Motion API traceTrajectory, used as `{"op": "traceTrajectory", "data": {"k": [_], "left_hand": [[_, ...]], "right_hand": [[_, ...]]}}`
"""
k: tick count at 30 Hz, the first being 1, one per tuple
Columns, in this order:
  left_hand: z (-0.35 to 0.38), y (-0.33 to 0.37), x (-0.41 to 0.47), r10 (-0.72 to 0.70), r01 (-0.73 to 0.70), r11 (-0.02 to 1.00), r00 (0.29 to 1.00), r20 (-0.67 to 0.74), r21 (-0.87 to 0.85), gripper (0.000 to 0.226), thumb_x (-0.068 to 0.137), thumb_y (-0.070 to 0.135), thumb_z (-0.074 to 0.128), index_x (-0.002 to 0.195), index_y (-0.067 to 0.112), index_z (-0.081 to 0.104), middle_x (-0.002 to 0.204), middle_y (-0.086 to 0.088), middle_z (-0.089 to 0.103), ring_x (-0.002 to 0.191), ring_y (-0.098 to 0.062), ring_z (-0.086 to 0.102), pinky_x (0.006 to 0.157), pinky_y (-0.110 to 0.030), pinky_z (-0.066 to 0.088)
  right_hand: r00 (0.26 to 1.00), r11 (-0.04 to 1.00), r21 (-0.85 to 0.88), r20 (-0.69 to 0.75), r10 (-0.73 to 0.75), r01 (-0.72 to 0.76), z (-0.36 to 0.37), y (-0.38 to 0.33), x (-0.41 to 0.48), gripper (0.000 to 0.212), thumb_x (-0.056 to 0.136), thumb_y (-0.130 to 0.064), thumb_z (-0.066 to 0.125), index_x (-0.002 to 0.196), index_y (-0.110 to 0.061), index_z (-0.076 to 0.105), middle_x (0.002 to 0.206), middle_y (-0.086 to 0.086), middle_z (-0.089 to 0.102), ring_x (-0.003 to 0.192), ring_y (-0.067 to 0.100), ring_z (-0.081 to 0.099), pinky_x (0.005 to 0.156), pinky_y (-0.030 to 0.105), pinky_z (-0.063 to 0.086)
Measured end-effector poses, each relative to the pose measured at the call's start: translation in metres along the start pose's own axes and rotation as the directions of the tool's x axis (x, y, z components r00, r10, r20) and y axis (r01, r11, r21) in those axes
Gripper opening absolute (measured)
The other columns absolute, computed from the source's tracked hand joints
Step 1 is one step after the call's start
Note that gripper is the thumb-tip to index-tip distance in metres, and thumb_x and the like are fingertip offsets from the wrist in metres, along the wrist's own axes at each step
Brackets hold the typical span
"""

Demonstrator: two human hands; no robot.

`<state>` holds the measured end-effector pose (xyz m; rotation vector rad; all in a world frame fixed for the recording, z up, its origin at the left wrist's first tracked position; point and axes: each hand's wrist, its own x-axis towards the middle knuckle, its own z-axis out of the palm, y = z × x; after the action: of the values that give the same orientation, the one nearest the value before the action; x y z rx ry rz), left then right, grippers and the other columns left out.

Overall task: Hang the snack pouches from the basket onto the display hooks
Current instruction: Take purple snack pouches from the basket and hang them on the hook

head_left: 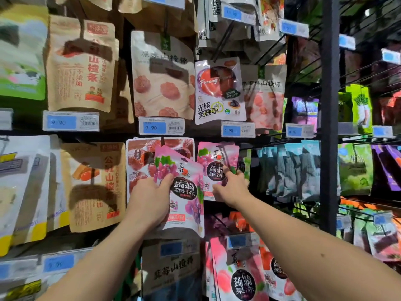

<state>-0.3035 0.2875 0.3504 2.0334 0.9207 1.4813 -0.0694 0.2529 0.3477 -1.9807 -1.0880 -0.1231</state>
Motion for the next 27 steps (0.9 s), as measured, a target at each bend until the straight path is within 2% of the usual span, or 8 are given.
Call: {"op": "traceTrajectory", "data": {"k": [3, 6, 9, 12, 16, 19, 23, 27], "left_hand": [[0.008, 0.008, -0.003, -0.014, 0.014, 1.0, 1.0, -0.019, -0.016, 0.062, 0.103, 0.041, 0.053, 0.05, 0.009, 0.046, 0.037, 0.002, 0.045, 0.032, -0.009, 0.039, 0.043, -0.028, 0.031], [0.019, 0.019, -0.002, -0.068, 0.065, 0.992, 0.997, -0.026, -0.104, 0.058, 0.103, 0.039, 0.053, 0.054, 0.008, 0.049, 0.042, 0.002, 0.052, 0.035, -0.007, 0.046, 0.04, -0.023, 0.032], [0.031, 0.033, -0.004, -0.122, 0.116, 0.984, 0.992, -0.036, -0.136, 0.055, 0.101, 0.043, 0.054, 0.061, 0.007, 0.06, 0.054, -0.003, 0.061, 0.046, -0.013, 0.055, 0.045, -0.028, 0.034], [0.042, 0.046, -0.009, -0.159, 0.152, 0.972, 0.987, -0.022, -0.18, 0.053, 0.097, 0.045, 0.061, 0.07, -0.001, 0.066, 0.058, -0.005, 0.064, 0.049, -0.017, 0.055, 0.047, -0.028, 0.033], [0.051, 0.051, -0.013, -0.092, 0.093, 0.986, 0.996, 0.012, -0.139, 0.062, 0.094, 0.048, 0.065, 0.049, 0.012, 0.045, 0.039, 0.002, 0.045, 0.036, -0.014, 0.037, 0.042, -0.028, 0.026], [0.045, 0.05, -0.012, -0.107, 0.107, 0.987, 0.994, 0.009, -0.119, 0.064, 0.093, 0.052, 0.064, 0.049, 0.012, 0.041, 0.041, 0.0, 0.044, 0.038, -0.016, 0.036, 0.041, -0.028, 0.024], [0.036, 0.04, -0.004, -0.145, 0.143, 0.983, 0.989, -0.007, -0.115, 0.061, 0.094, 0.051, 0.063, 0.059, 0.002, 0.052, 0.055, -0.011, 0.055, 0.048, -0.022, 0.046, 0.048, -0.031, 0.032], [0.029, 0.032, -0.001, -0.145, 0.141, 0.977, 0.989, -0.017, -0.157, 0.06, 0.094, 0.047, 0.065, 0.049, 0.012, 0.049, 0.051, -0.005, 0.056, 0.05, -0.023, 0.049, 0.048, -0.03, 0.031]], "right_hand": [[0.985, 0.989, 0.117, -0.161, -0.069, 0.088, -0.012, -0.013, -0.023, 0.053, 0.102, -0.041, 0.051, 0.151, -0.022, 0.045, 0.161, 0.012, 0.028, 0.147, 0.031, 0.02, 0.12, 0.048, 0.022], [0.972, 0.972, 0.153, -0.185, -0.148, 0.177, -0.022, -0.019, -0.05, 0.055, 0.1, -0.056, 0.047, 0.147, -0.028, 0.051, 0.149, 0.001, 0.039, 0.141, 0.022, 0.029, 0.119, 0.047, 0.025], [0.981, 0.882, 0.446, 0.038, -0.188, 0.152, -0.039, -0.018, -0.075, 0.072, 0.095, -0.062, 0.057, 0.156, -0.03, 0.037, 0.14, -0.01, 0.049, 0.122, 0.006, 0.05, 0.108, 0.031, 0.042], [0.963, 0.818, 0.566, 0.151, -0.224, 0.101, -0.048, -0.005, -0.085, 0.086, 0.092, -0.039, 0.074, 0.161, -0.03, 0.023, 0.145, -0.02, 0.034, 0.095, -0.02, 0.054, 0.077, 0.002, 0.048], [0.982, 0.817, 0.559, 0.026, -0.188, 0.142, -0.057, 0.003, -0.081, 0.086, 0.087, -0.025, 0.08, 0.158, -0.03, 0.033, 0.156, -0.005, 0.045, 0.124, 0.01, 0.06, 0.106, 0.036, 0.052], [0.988, 0.817, 0.562, -0.007, -0.155, 0.132, -0.07, 0.007, -0.076, 0.076, 0.093, -0.014, 0.074, 0.158, -0.025, 0.036, 0.152, -0.004, 0.049, 0.113, 0.003, 0.063, 0.1, 0.027, 0.055], [0.99, 0.851, 0.506, -0.068, -0.122, 0.14, -0.079, 0.016, -0.063, 0.074, 0.094, -0.01, 0.069, 0.158, -0.03, 0.036, 0.154, -0.001, 0.048, 0.133, 0.019, 0.055, 0.114, 0.043, 0.044], [0.995, 0.859, 0.503, -0.053, -0.079, 0.095, -0.082, 0.01, -0.055, 0.071, 0.097, -0.006, 0.064, 0.158, -0.029, 0.035, 0.153, 0.0, 0.049, 0.123, 0.021, 0.062, 0.108, 0.041, 0.05]]}}
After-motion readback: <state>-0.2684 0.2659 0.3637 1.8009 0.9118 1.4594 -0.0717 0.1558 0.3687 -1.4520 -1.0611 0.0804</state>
